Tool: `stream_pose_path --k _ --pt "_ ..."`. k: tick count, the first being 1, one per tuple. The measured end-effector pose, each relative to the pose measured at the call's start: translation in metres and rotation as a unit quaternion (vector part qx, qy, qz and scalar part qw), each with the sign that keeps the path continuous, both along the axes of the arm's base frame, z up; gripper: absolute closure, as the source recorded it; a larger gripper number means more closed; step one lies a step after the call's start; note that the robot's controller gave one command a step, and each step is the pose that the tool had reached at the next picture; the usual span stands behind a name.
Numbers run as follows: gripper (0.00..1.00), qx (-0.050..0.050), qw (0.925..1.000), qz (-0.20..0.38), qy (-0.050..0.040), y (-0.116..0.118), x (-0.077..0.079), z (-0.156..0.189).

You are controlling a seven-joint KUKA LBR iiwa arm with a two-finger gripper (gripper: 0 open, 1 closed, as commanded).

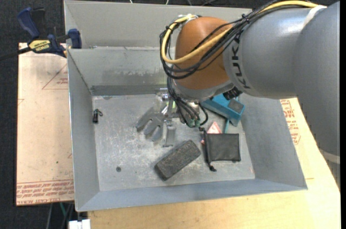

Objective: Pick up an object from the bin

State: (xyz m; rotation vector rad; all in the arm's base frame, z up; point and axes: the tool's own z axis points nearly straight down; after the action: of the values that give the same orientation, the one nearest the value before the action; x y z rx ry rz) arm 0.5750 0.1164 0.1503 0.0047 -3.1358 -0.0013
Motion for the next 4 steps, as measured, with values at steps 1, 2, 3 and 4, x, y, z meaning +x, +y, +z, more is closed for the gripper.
stream_pose_path --k 1,2,3,4 --pt "0.00 0.000 1.0000 -0.001 -0.0034 -0.001 0.001 0.005" --pt "0.00 0.002 0.9953 0.096 -0.0088 -0.028 0.047 -0.048" --pt "0.00 0.001 0.9909 0.134 -0.0052 -0.057 0.055 -0.081" --pt "0.00 0.001 0.9659 0.259 -0.0074 -0.041 0.059 -0.080"
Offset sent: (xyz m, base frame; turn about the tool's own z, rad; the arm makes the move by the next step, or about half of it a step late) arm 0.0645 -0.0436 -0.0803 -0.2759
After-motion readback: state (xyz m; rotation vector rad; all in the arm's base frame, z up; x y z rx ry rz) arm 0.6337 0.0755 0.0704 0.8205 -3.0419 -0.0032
